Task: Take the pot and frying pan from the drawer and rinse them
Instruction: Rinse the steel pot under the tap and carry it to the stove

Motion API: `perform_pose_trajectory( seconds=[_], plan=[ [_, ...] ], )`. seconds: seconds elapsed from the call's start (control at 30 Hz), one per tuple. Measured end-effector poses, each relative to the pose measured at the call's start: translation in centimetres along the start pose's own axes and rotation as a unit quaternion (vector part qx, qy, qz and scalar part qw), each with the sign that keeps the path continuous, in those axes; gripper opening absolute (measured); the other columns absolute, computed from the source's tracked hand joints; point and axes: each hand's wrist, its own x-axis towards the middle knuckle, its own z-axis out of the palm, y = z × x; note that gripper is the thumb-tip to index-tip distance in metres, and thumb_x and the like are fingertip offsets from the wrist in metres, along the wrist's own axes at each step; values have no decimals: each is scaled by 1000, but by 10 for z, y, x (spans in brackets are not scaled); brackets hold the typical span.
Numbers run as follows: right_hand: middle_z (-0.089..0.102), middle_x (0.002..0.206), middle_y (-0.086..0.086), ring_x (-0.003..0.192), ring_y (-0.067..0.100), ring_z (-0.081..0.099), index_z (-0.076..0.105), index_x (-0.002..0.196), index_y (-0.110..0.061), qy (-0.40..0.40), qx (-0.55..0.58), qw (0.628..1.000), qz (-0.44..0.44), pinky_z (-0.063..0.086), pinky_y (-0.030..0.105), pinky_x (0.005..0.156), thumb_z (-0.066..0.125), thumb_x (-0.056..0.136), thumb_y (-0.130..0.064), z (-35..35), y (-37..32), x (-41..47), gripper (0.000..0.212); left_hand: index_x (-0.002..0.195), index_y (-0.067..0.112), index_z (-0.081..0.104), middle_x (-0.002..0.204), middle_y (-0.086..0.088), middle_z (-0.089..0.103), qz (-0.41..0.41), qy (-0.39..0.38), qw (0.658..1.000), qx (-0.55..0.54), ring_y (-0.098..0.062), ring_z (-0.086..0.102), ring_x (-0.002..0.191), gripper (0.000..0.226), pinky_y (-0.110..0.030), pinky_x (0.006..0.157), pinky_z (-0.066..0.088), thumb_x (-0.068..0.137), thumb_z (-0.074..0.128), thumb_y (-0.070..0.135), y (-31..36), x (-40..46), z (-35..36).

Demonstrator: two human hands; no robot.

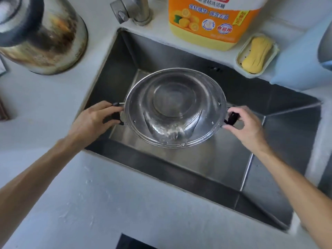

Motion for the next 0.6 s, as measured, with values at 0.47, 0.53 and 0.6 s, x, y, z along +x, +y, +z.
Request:
perform_pose_trajectory(
  seconds=[0.47,0.53,0.6],
  plan=[
    [57,97,14,80,31,53,54,97,-13,359,-271,825,-342,37,28,85,77,77,-4,-149,-93,-58,32,93,23,56,82,-6,74,172,356,898,194,-27,61,60,21,-31,49,46,83,74,23,71,3,-110],
    [65,90,20,80,30,55,55,98,-12,360,-261,827,-344,41,25,83,76,78,-5,-166,-103,-70,30,93,23,57,84,-8,73,180,338,909,163,-27,61,62,15,-32,50,47,86,71,24,85,4,-125],
    [68,96,12,83,17,58,56,102,-12,322,-218,873,-295,45,18,78,74,81,-11,-181,-116,-78,27,93,21,63,90,-9,72,169,289,937,99,-27,63,67,10,-35,52,51,86,70,24,98,3,-139]
  ],
)
